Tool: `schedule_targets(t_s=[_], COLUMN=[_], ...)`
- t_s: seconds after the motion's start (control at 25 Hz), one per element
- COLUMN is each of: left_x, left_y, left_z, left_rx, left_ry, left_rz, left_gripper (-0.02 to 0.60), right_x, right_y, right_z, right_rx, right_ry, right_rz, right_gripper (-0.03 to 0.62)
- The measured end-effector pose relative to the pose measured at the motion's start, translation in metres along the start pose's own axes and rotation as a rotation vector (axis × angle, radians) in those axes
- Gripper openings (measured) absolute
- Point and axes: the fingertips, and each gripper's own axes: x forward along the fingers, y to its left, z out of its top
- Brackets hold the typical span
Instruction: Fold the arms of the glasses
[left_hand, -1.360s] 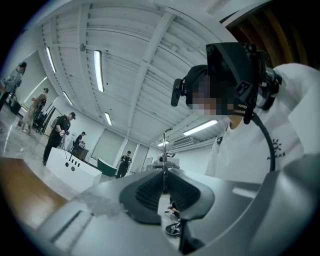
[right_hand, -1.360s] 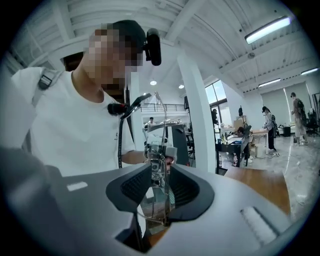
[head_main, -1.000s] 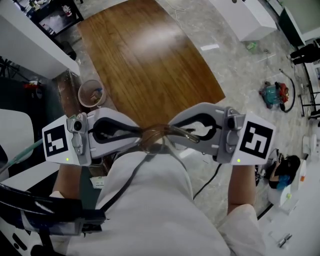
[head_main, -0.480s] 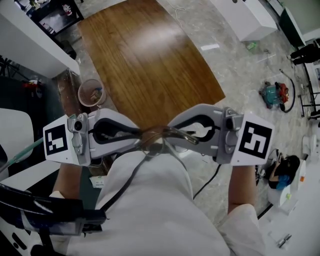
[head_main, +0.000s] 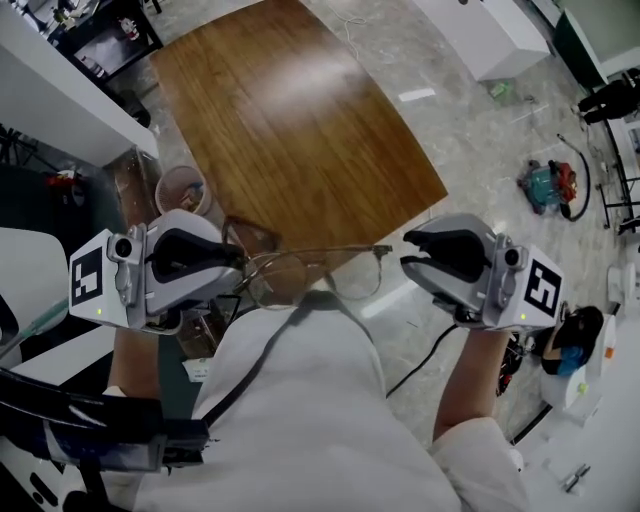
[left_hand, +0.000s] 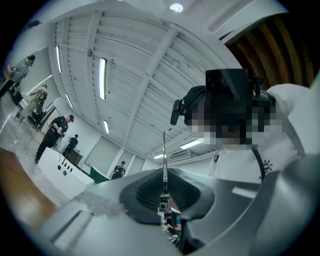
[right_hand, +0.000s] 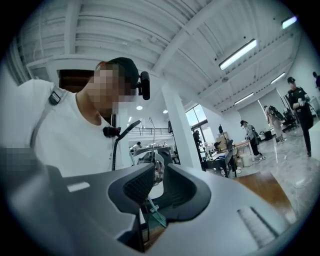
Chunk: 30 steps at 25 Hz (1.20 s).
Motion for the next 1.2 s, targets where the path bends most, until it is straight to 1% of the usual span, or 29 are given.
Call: schedule_targets(t_s=[0.12,0.2,0.28,0.44,0.56,0.6,0.64,0.72,0.8,0.88,1.2], left_x=[0.002,0.004,0.007,0.009,0.009,0.010,0.011,0.011,0.012,0.012,0.013], left_y=[0.000,-0.001,-0.001,-0.001,-0.001,-0.001,-0.002,-0.002,-0.002,-0.002,-0.001], left_z=[0.008,0.009,0.008,0.009,0.009,0.008,0.006,0.003,-0.002,-0.008,-0.028], left_rx=[-0.010,-0.015,-0.020,-0.036,-0.036,-0.035,-0.036,-0.038,-0.037,-0.029,0.021], left_ry=[-0.034,-0.038,-0.037,-0.043,-0.038,-0.037,-0.036,-0.029,-0.003,0.041,0.264], left_rz=[-0.011,-0.016,-0.018,-0.024,-0.026,-0.025,-0.023,-0.018,-0.011,-0.005,-0.005], left_gripper=[0.031,0.031,0.031,0.031,0.031,0.031,0.031,0.031,0.031,0.031,0.031], right_x=[-0.002,-0.002,0.000,0.004,0.007,0.006,0.005,0.003,0.002,0.001,-0.003], right_y=[0.002,0.003,0.005,0.004,0.004,0.005,0.006,0.008,0.009,0.008,0.008], right_z=[-0.002,0.001,0.004,0.008,0.008,0.007,0.007,0.006,0.004,0.002,0.000], right_rx=[0.061,0.100,0.124,0.152,0.171,0.176,0.180,0.182,0.177,0.173,0.131], right_ry=[-0.082,-0.140,-0.175,-0.190,-0.182,-0.181,-0.180,-0.174,-0.158,-0.138,-0.037], right_rz=[0.014,0.036,0.063,0.107,0.135,0.148,0.160,0.174,0.172,0.162,0.142], right_gripper=[0.087,0.087,0.089,0.091,0.089,0.071,0.039,0.027,0.025,0.026,0.031])
